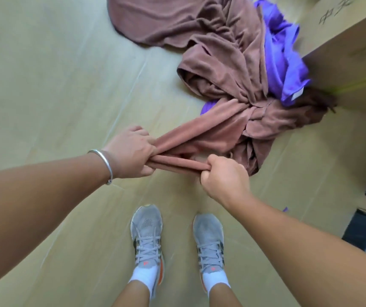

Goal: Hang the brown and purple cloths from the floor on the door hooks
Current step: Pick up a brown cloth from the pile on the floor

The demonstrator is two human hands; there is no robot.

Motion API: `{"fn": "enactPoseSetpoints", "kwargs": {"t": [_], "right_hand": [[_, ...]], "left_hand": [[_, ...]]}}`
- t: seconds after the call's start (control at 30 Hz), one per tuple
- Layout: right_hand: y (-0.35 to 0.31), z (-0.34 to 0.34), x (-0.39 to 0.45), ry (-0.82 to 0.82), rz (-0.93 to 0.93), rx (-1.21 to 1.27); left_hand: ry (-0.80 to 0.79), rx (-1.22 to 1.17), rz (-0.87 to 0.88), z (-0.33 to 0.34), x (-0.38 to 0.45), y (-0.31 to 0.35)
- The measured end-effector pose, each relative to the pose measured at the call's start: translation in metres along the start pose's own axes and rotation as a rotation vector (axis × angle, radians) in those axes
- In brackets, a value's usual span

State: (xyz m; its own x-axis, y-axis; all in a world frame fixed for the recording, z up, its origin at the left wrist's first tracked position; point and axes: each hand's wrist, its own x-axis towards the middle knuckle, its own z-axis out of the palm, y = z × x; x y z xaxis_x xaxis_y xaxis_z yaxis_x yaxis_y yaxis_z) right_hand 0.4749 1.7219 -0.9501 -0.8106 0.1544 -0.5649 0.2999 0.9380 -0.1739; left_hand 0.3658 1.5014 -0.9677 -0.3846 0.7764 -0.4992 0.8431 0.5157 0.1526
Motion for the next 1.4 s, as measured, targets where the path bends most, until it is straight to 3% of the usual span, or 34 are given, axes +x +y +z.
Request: {"fn": "enactPoseSetpoints", "kwargs": {"t": [0.13, 0.33, 0.57, 0.7, 0.8, 0.9, 1.1, 1.23, 1.4], "right_hand": [[-0.019, -0.088, -0.010, -0.027, -0.174, -0.135], [-0.057, -0.221, -0.024, 0.115, -0.302, -0.261], [-0.110, -0.330, -0.050, 0.286, -0.525, -0.185], [-0.158, -0.358, -0.078, 0.229, -0.712, 0.009], [-0.208, -0.365, -0.116, 0.131, -0.882, 0.203], [-0.263, -0.360, -0.159, 0.020, -0.983, 0.260], [-0.343, -0.307, -0.236, -0.232, -1.037, 0.193], [-0.362, -0.253, -0.272, -0.262, -1.053, 0.105], [-0.370, -0.186, -0.305, -0.311, -1.052, -0.033]], "left_hand": [[0.066, -0.019, -0.133, -0.078, -0.029, -0.007], [0.220, -0.159, -0.388, -0.188, -0.085, -0.025], [0.315, -0.163, -0.777, -0.269, -0.190, -0.037], [0.327, -0.162, -1.009, -0.277, -0.267, -0.041], [0.284, -0.268, -1.200, -0.272, -0.323, -0.028], [0.364, -0.436, -1.358, -0.265, -0.369, -0.001], [0.784, -0.685, -1.258, -0.228, -0.427, 0.078], [0.846, -0.914, -1.239, -0.187, -0.446, 0.121], [0.839, -0.922, -1.407, -0.128, -0.481, 0.155]]}}
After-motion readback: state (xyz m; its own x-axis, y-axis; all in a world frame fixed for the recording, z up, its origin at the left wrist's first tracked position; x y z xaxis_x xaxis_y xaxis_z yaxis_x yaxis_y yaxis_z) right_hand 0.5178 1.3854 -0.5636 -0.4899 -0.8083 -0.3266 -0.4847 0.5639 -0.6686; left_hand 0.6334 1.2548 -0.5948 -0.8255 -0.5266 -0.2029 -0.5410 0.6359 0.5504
